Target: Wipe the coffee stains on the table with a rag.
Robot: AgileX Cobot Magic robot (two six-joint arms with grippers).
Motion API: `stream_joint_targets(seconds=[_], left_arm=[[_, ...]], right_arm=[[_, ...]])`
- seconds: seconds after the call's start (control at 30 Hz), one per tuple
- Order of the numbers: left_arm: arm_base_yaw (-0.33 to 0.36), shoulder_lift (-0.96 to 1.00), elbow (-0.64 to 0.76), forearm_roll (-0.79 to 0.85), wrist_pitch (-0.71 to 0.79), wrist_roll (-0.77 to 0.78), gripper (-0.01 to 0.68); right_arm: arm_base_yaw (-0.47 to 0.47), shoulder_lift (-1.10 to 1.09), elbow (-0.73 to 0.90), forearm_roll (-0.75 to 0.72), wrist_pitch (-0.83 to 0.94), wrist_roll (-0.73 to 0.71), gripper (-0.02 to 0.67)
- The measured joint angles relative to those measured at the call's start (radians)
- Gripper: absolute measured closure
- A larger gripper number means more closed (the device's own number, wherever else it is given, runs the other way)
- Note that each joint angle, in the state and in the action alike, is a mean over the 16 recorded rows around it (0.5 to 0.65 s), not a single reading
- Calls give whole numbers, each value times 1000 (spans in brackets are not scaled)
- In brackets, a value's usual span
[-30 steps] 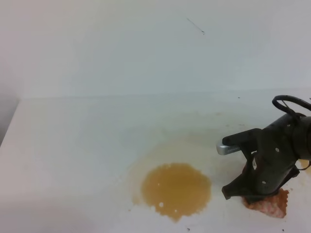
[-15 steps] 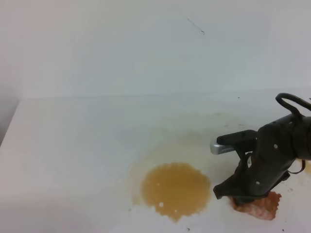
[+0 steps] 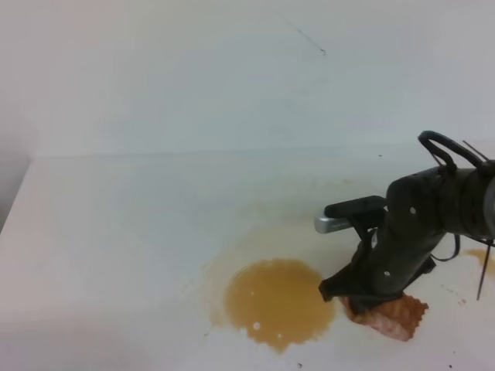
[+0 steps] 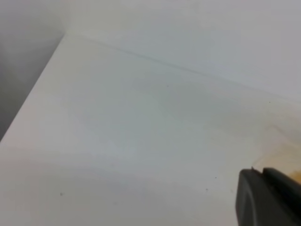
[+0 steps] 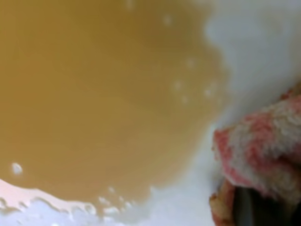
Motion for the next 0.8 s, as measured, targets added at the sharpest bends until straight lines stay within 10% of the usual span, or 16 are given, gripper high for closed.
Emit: stream_joint_targets(seconds=[0.8], left_arm=[[-1, 0, -3, 0, 1, 0, 673]], right_arm=[[125, 174, -282, 51, 40, -17, 623]])
